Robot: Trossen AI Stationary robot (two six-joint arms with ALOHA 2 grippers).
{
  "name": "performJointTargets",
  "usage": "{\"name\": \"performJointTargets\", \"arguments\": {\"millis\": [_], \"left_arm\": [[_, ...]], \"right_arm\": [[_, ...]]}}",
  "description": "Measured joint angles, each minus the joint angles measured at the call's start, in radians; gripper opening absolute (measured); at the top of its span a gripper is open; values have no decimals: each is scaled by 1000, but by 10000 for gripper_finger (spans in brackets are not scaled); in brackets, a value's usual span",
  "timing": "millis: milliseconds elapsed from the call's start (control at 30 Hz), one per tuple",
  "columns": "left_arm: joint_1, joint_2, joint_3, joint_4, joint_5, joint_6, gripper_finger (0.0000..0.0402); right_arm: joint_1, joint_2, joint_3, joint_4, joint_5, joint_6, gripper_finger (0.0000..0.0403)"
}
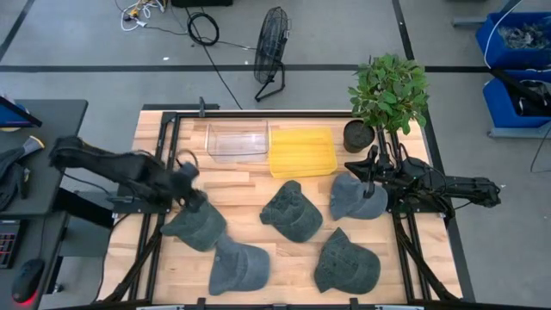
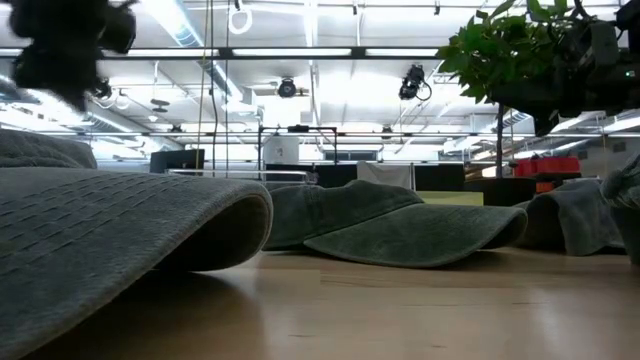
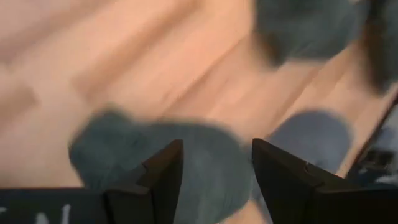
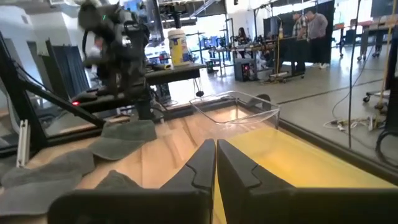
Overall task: Pick & Place hat
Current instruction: Put the top left black cap into the yellow bin
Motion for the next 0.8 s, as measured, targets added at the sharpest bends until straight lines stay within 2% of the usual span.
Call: {"name": "performJointTargets", "arguments": {"millis": [200,333,400,500,667,733,800], "left_arm": [[-79,135,-111,-2,21,-200,205],[-109,185,-160,28,169,-315,213],[-131,198,-172,73,196,-335,213],[-151,203,-174,113,179,-332,210],[-163,202,-181,129,68,-295,208],[-162,201,-215,146,34,-311,204],[-160,201,-282,195,41,-361,192]], "right_arm": [[0,0,0,0,0,0,23],[0,0,0,0,0,4,23],[0,0,0,0,0,5,23],[0,0,0,0,0,5,23],[0,0,0,0,0,5,23],[0,0,0,0,0,5,23],[0,0,0,0,0,5,23]]}}
